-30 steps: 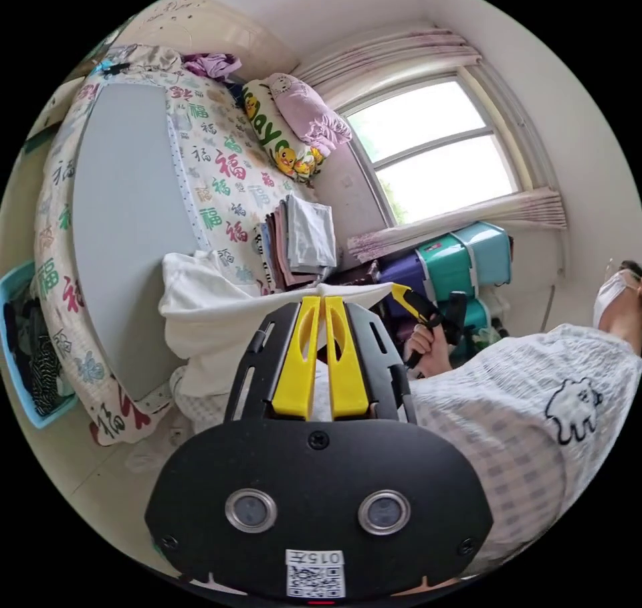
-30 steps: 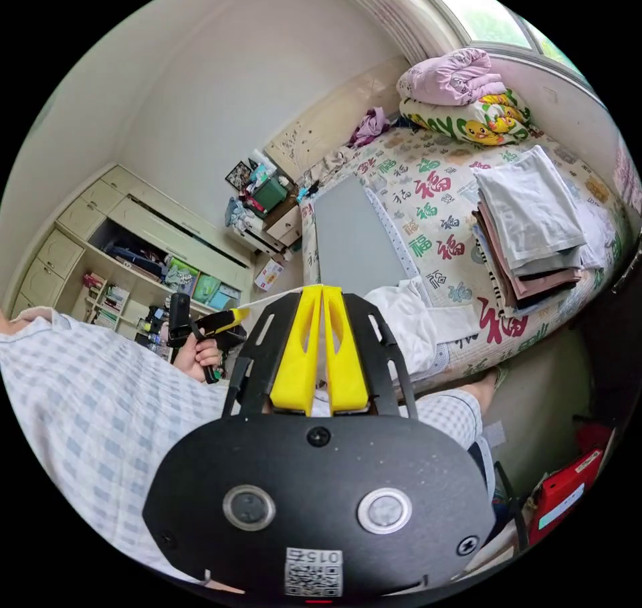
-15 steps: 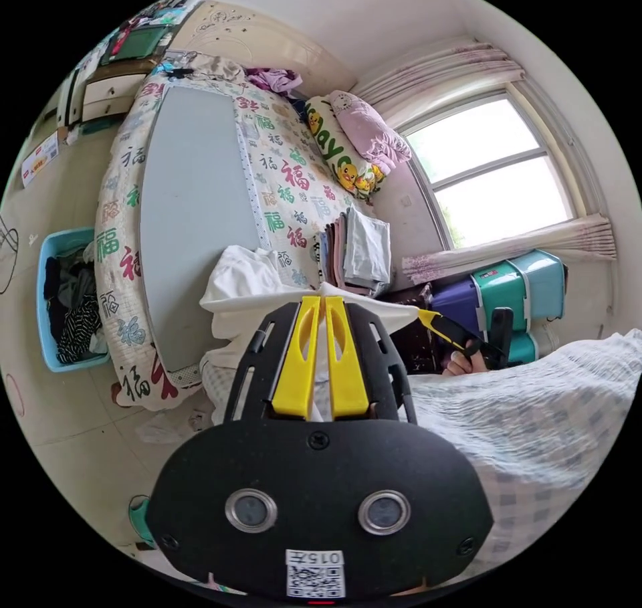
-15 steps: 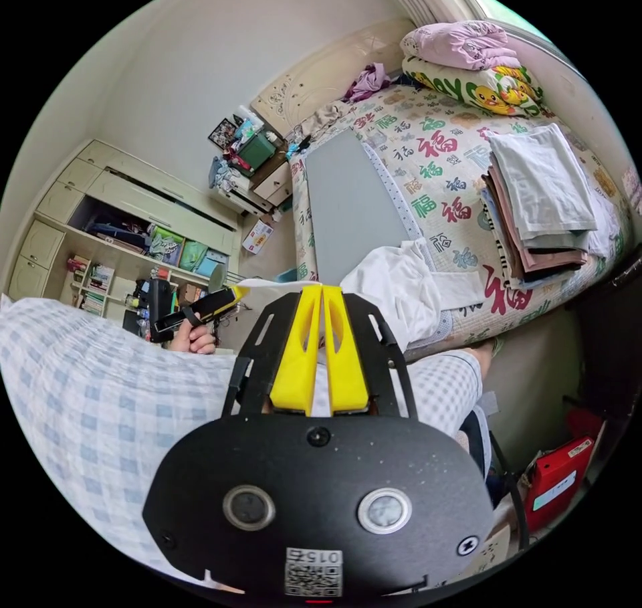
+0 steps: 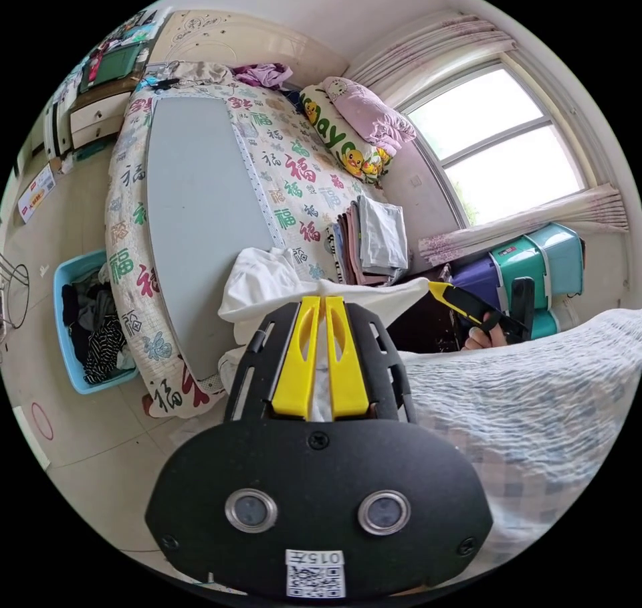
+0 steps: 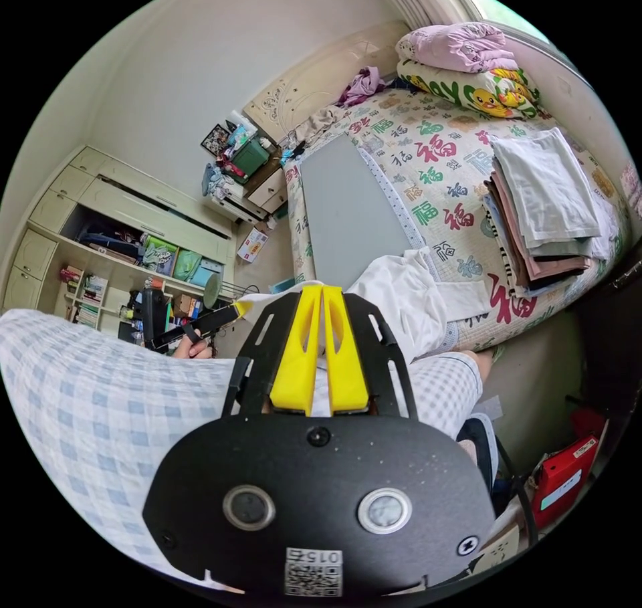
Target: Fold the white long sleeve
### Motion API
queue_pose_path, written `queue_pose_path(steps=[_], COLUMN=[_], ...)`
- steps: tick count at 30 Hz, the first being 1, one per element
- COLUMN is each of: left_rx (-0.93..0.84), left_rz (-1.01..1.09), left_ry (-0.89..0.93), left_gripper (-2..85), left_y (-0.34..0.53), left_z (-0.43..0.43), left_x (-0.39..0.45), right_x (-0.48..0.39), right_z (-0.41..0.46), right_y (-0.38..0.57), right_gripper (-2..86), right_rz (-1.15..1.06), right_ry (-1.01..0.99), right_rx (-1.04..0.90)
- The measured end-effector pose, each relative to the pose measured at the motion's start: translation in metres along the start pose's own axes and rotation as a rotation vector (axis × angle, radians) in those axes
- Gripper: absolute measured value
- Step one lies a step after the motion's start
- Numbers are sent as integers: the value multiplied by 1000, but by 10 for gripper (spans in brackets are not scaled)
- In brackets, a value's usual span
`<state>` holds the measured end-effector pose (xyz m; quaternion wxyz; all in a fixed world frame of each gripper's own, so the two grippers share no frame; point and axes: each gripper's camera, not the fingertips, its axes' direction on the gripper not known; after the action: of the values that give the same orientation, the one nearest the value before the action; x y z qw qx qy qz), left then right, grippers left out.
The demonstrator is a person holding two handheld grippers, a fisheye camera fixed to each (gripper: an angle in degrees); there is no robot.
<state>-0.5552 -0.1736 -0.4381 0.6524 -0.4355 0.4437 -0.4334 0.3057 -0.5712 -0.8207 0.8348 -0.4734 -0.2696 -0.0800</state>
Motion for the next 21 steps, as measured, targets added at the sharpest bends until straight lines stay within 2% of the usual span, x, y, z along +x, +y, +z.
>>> queue_pose_path(steps=[8, 14, 17, 21], left_rx=[-12, 76, 153, 320], left_rz=[2, -53, -28, 46], left_ry=[-29, -6, 39, 20], left_gripper=[-4, -5, -6, -7], left_y=[-12, -16, -31, -59], left_z=[-14, -37, -58, -103], left_x=[12, 15, 25, 51], right_x=[-8, -20, -22, -23], right_z=[-26, -53, -91, -177], right_y=[-44, -73, -84, -98], right_gripper=[-4, -4, -5, -3], right_rz=[9, -79, -82, -132], right_ry=[-4, 45, 25, 29], right_rx=[-5, -27, 44, 280])
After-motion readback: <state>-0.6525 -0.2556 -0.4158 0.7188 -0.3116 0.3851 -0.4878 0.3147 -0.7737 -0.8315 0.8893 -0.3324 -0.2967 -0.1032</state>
